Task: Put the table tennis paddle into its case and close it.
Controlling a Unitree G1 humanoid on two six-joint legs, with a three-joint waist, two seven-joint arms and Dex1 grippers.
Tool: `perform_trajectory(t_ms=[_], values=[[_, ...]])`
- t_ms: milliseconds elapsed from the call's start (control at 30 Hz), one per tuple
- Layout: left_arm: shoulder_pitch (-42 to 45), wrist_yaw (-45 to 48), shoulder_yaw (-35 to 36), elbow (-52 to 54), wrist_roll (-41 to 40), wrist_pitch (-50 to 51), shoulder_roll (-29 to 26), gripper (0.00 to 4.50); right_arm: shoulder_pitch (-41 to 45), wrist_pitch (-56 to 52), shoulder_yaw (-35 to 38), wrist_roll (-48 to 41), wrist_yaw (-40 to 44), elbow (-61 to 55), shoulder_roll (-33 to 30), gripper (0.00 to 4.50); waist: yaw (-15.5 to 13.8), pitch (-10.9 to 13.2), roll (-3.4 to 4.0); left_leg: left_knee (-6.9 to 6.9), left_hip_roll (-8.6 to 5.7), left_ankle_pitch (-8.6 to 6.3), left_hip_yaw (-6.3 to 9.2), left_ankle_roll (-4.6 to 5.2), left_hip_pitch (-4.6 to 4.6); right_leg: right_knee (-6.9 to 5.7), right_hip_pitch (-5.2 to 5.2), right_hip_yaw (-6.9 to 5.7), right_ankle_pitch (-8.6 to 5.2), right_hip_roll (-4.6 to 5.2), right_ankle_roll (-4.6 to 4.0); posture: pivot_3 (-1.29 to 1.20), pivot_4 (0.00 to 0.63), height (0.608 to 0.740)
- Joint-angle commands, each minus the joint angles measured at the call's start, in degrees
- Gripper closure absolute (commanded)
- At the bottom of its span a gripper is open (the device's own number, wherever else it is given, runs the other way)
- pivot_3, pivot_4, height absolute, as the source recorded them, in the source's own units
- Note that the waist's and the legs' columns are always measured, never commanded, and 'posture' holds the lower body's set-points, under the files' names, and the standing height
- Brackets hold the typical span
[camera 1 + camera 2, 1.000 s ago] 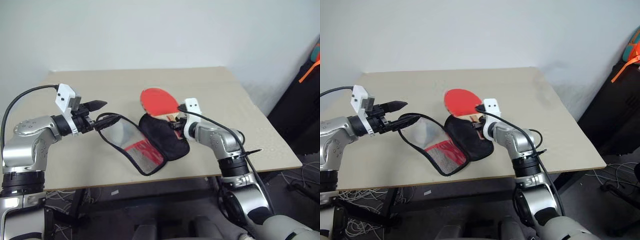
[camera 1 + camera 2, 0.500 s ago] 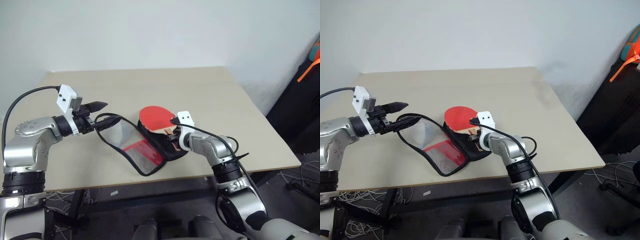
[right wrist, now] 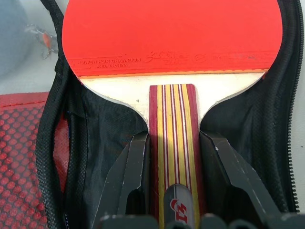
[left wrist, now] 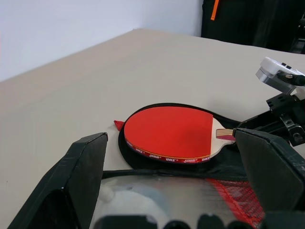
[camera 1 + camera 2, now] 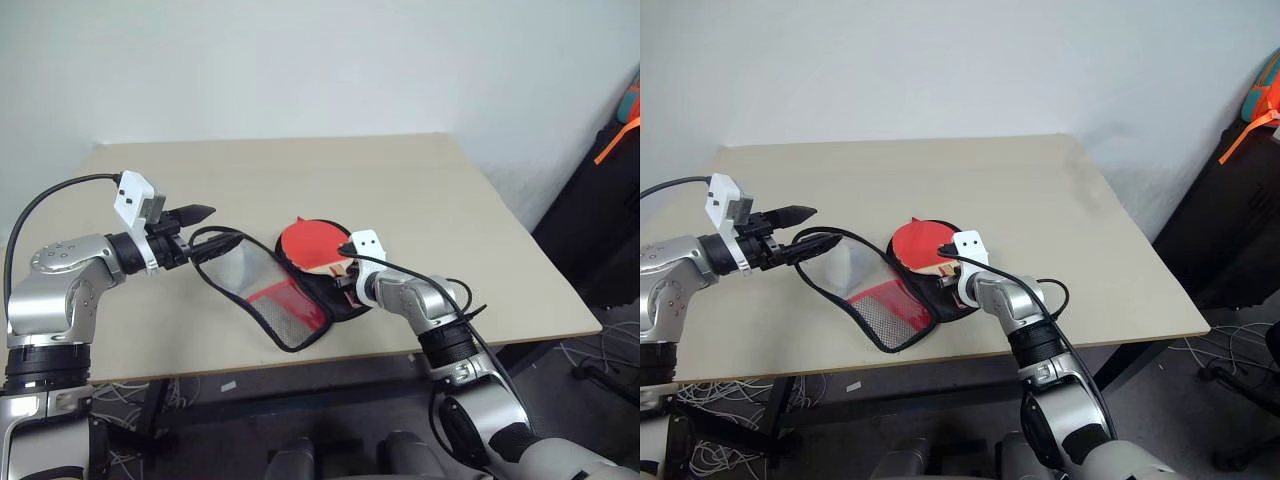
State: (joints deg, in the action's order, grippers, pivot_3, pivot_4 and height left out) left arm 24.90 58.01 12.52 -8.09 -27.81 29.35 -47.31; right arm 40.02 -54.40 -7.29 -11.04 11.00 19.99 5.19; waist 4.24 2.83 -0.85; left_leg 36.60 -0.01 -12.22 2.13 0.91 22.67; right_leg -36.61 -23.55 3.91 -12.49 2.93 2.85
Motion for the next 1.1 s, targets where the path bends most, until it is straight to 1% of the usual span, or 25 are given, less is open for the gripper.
perform_trajectory(t_ms=[33,133,167,267,333,400,500,567,667,767,800,867,967,1100], values=[[1.32,-0.11,1.03,1.17,-0.22,-0.39,-0.65,0.00,2.14,0.73,1.63,0.00,-0.70,-0.85,0.32,2.35,-0.01,0.00,0.00,0.00,0.00,0.00,0.00,0.00,0.00,0.00,0.00,0.00,0.00,0.00,0.00,0.00,0.000,0.739],[1.37,-0.05,1.02,0.91,-0.14,-0.46,-0.71,0.00,2.26,-0.71,2.29,-1.06,-0.18,-2.79,0.47,1.36,-0.01,0.00,0.00,0.00,0.00,-0.01,0.00,-0.01,0.01,0.00,0.00,0.00,0.00,0.00,0.00,0.00,0.000,0.739],[1.31,-0.05,1.03,0.91,-0.12,-0.45,-0.72,0.00,2.24,-1.48,2.49,-1.57,0.26,-4.15,0.36,0.98,-0.01,0.00,0.00,0.00,0.00,0.00,0.00,-0.01,0.01,0.00,0.00,0.00,0.00,0.00,0.00,0.00,0.000,0.739],[0.97,-0.05,1.17,1.04,-0.19,-0.34,-0.77,0.00,1.74,-4.29,3.42,-3.36,1.75,-9.95,-0.53,0.01,0.00,0.01,0.01,0.00,0.00,0.00,0.01,-0.01,0.02,0.00,-0.01,0.00,0.00,0.00,0.00,0.00,0.000,0.739],[0.50,0.00,1.45,1.29,-0.42,-0.10,-0.88,0.00,0.75,-6.08,3.60,-5.37,4.56,-15.91,-2.80,0.01,-0.04,0.01,0.01,0.00,0.00,0.00,0.01,-0.01,0.02,0.00,-0.01,0.00,0.00,0.00,0.00,0.00,0.000,0.739],[-0.11,0.12,1.99,1.42,-0.70,0.08,-1.11,0.00,-0.55,-8.06,4.51,-8.85,8.91,-22.89,-6.38,0.01,-0.09,0.01,0.01,0.02,0.00,0.00,0.02,-0.01,0.02,0.01,0.01,-0.01,0.00,0.00,0.00,0.00,0.000,0.739],[-0.92,0.87,3.76,0.59,-1.22,0.03,-2.34,0.00,-1.95,-10.24,7.42,-14.32,15.29,-31.60,-13.78,0.01,-0.08,0.00,0.00,0.04,-0.01,-0.02,0.03,-0.03,0.03,0.05,0.04,-0.02,-0.03,0.03,0.03,0.00,0.000,0.739],[-1.07,1.44,5.72,-1.12,-1.83,0.32,-3.64,0.00,-2.44,-10.31,9.40,-16.58,18.67,-34.70,-19.17,0.01,-0.04,0.02,-0.02,0.04,0.00,-0.03,0.01,-0.03,0.03,0.05,0.02,-0.02,-0.04,0.03,0.03,0.00,0.000,0.739],[-2.34,3.23,8.19,-5.03,-1.74,-0.19,-5.96,0.00,-2.62,-9.39,12.13,-18.69,22.06,-36.25,-25.80,0.01,0.04,0.03,-0.02,0.02,0.05,-0.03,-0.04,-0.03,0.00,0.04,-0.01,-0.06,-0.16,0.02,-0.10,0.00,0.000,0.739],[-4.81,5.00,10.14,-8.77,-1.25,-1.41,-8.25,0.52,-2.13,-8.94,15.14,-20.81,24.17,-36.39,-30.36,0.00,0.14,0.07,0.04,-0.07,0.09,-0.05,-0.13,-0.04,-0.06,0.03,-0.05,-0.04,-0.25,0.02,-0.25,0.00,0.000,0.739],[-5.54,5.40,11.13,-9.72,-1.84,-1.03,-8.68,0.81,-1.97,-8.73,15.68,-20.84,24.22,-35.96,-31.44,0.00,0.11,0.07,0.04,-0.09,0.11,-0.05,-0.13,-0.04,-0.06,0.02,-0.06,-0.04,-0.26,0.00,-0.26,0.00,0.000,0.739],[-7.72,6.07,13.02,-11.06,-2.57,-0.56,-9.06,1.47,-2.11,-8.07,16.28,-20.65,24.33,-35.04,-33.42,0.00,-0.02,0.08,-0.01,-0.09,0.15,-0.05,-0.12,-0.04,-0.04,0.01,-0.08,-0.06,-0.28,-0.01,-0.29,0.00,0.000,0.739],[-10.85,5.87,14.63,-11.32,-3.12,0.41,-8.40,2.55,-2.87,-7.65,16.39,-20.81,23.99,-34.98,-34.44,0.00,-0.04,0.08,-0.05,-0.04,0.16,-0.05,-0.12,-0.05,-0.02,0.02,-0.08,-0.07,-0.29,0.00,-0.32,0.00,0.000,0.739],[-14.27,2.96,14.41,-8.77,-2.97,0.48,-5.01,3.92,-3.55,-7.83,16.13,-21.73,23.02,-35.88,-33.69,0.00,-0.35,0.08,-0.06,-0.03,0.18,-0.07,-0.10,-0.08,-0.03,0.02,-0.05,-0.08,-0.30,0.04,-0.34,0.00,0.000,0.739]])
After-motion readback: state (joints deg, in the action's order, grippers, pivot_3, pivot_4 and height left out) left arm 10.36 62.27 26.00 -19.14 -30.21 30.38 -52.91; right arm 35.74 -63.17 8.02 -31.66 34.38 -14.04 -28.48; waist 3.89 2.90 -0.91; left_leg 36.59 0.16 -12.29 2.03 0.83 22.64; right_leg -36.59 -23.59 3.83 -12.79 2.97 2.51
